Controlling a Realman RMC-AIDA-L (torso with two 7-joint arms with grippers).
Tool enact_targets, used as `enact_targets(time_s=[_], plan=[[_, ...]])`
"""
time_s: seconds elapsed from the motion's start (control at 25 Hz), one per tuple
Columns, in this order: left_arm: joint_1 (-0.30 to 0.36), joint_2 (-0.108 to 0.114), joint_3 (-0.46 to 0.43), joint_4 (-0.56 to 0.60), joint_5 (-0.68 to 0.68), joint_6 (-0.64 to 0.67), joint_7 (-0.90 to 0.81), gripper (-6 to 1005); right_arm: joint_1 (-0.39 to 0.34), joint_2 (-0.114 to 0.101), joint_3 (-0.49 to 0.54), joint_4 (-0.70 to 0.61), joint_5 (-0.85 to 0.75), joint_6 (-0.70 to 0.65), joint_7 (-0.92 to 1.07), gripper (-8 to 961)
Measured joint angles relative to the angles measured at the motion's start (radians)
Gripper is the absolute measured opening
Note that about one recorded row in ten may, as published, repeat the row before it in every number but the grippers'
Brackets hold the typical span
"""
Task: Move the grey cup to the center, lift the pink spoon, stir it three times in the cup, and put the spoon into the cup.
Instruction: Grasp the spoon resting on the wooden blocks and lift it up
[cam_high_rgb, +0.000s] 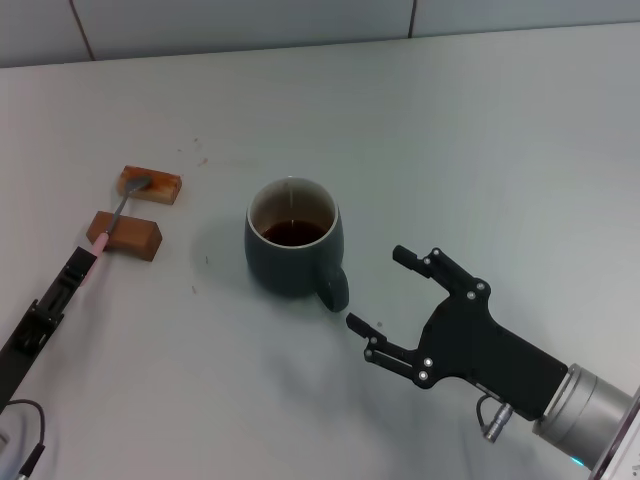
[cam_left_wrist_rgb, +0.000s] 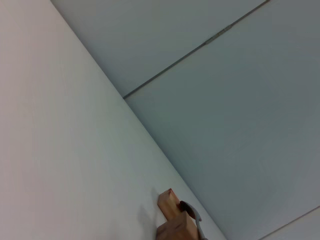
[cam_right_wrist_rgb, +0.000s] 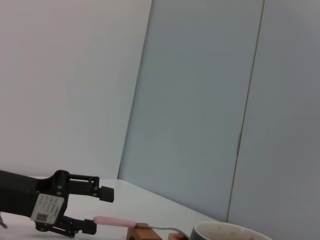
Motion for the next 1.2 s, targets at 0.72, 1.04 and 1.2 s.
enact_targets(time_s=[0.72, 1.04, 1.2], plan=[[-0.023, -0.001, 0.018, 0.000, 0.000, 0.000, -0.058, 798, -0.002, 0.000, 0.000, -0.001, 0.000, 0.002, 0.000, 832], [-0.045, -0.003, 0.017, -0.003, 0.000, -0.023, -0.075, 794, -0.001, 0.000, 0.000, -0.003, 0.000, 0.002, 0.000, 832], [-0.052, -0.003, 0.014, -0.014, 0.000, -0.028, -0.076, 792, -0.001, 0.000, 0.000, -0.006, 0.001, 0.002, 0.000, 832]])
